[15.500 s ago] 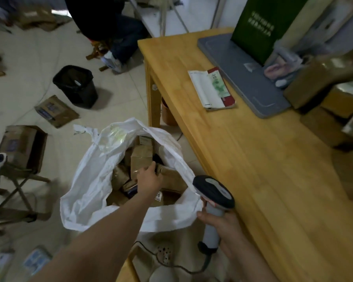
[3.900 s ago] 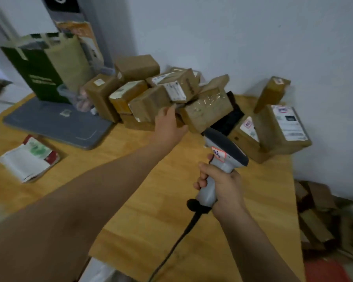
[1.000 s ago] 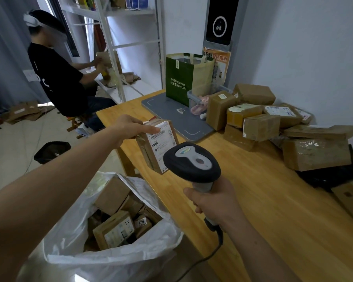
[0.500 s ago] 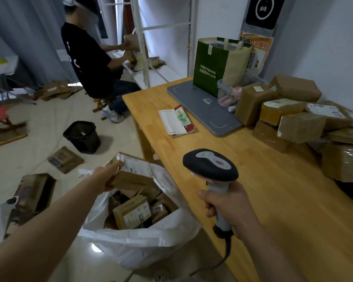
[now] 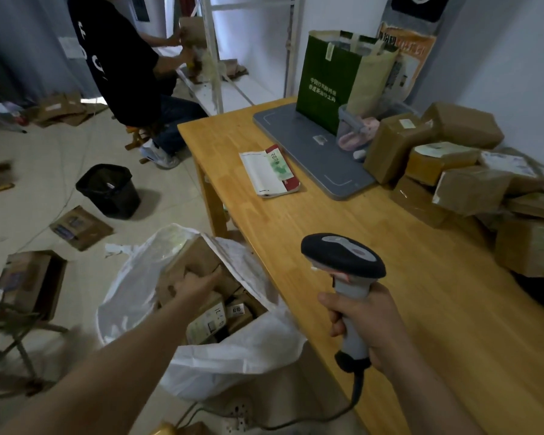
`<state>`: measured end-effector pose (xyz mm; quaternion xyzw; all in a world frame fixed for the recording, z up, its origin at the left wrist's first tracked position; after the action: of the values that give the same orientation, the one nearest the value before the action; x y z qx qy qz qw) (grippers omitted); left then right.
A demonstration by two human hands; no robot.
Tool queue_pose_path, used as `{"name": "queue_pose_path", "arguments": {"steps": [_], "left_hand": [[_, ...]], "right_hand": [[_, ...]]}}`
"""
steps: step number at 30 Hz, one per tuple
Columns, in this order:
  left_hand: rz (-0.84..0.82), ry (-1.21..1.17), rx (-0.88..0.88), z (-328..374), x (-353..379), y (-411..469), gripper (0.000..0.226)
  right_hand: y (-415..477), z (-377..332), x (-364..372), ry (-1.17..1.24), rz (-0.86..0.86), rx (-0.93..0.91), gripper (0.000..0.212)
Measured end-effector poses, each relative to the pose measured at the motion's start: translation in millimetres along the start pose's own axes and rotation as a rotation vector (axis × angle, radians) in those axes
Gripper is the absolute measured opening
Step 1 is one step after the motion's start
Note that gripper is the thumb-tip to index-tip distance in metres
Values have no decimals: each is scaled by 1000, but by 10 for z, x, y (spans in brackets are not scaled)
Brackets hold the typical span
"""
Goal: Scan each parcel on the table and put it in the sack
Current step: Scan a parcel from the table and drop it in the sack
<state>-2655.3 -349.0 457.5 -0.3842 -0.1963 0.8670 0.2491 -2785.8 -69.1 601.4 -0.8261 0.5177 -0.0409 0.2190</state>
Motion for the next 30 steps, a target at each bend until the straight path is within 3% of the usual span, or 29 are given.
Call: {"name": "queue_pose_path", "arguments": {"steps": [5, 11, 17, 20, 26, 30], "left_hand": [[-82, 145, 334, 897, 910, -551, 75], [-234, 217, 724, 2050, 1893, -1491, 74], [-322, 329, 999, 2983, 2802, -2215, 72], [-236, 423, 1121, 3369, 3214, -2318, 72], [178, 866, 1370, 3896, 3887, -2300, 135], [316, 972, 1398, 3965, 4128, -2167, 127]], "right_hand": [[6, 121, -493, 275, 132, 93, 11], [14, 148, -1321, 709, 341, 132, 7], [61, 61, -2094, 988, 384, 46, 14], [104, 120, -2385, 1013, 412, 23, 14], [215, 389, -2628, 968, 460, 72, 14], [266, 536, -2750, 970, 470, 98, 20]]}}
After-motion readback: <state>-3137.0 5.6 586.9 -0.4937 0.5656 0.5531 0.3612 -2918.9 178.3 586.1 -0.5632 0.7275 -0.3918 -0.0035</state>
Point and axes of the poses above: each hand's wrist, its own y-axis towards the middle knuckle, its own x-axis out of the palm, z = x × y, the point moved 7 cm from there along y, towards the middle knuckle, and after that the axes turned 5 degrees about z, right-handed, at the moved point
